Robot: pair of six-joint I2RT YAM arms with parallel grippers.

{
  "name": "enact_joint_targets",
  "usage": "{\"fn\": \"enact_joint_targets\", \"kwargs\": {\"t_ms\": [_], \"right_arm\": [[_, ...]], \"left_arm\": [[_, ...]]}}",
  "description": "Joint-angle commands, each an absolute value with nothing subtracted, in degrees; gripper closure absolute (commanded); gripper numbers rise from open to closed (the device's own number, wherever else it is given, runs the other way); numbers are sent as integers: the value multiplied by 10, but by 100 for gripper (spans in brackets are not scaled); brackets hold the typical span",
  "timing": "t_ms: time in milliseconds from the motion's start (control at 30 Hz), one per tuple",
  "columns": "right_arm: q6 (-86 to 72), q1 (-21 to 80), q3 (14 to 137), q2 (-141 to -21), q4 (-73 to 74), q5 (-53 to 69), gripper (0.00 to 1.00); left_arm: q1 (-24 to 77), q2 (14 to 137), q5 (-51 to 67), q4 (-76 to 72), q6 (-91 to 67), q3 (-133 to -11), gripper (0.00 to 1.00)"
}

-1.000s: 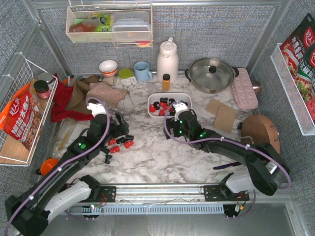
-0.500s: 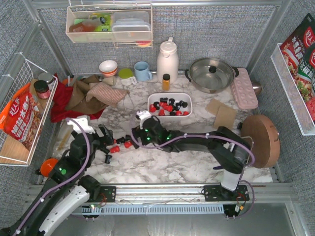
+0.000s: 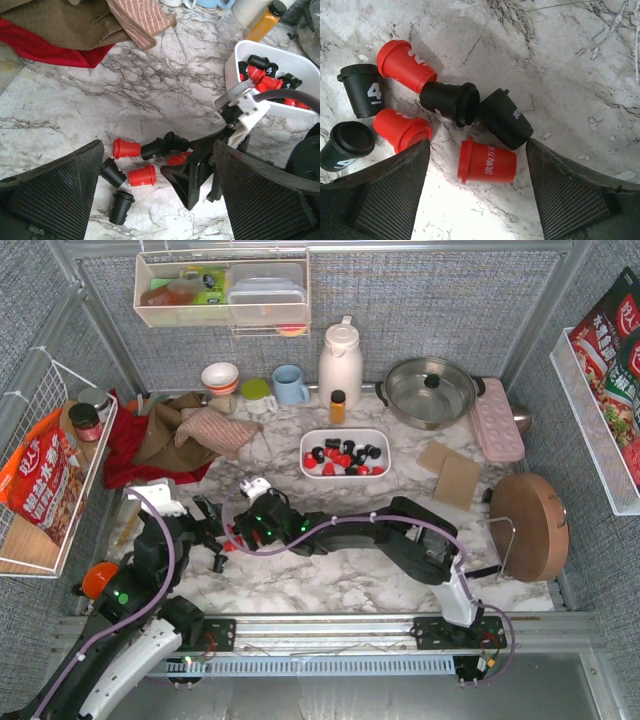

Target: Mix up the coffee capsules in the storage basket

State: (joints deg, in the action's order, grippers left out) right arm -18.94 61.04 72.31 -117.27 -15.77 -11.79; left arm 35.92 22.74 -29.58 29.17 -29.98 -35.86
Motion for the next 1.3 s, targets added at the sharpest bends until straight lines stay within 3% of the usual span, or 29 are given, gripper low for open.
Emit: {"fn": "enact_joint_targets", "kwargs": {"t_ms": [0, 267, 567, 733, 1000, 1267], "right_arm": [[-173, 621, 751, -1192, -132, -150, 19], [-186, 635, 753, -1197, -109, -214, 25], [-192, 635, 747, -1192, -110, -207, 48], [-192, 635, 734, -1169, -116, -204, 54], [-149, 610, 700, -1081, -91, -238, 55], [-76, 462, 685, -1001, -60, -234, 55]], "left_arm": [[359, 216, -300, 271, -294, -359, 1], [359, 198, -305, 270, -295, -358, 1], [359, 199, -310, 272, -297, -358, 1], [359, 200, -315, 273, -297, -358, 1], [359, 199, -317, 274, -298, -359, 1], [359, 197, -317, 274, -299, -358, 1]]}}
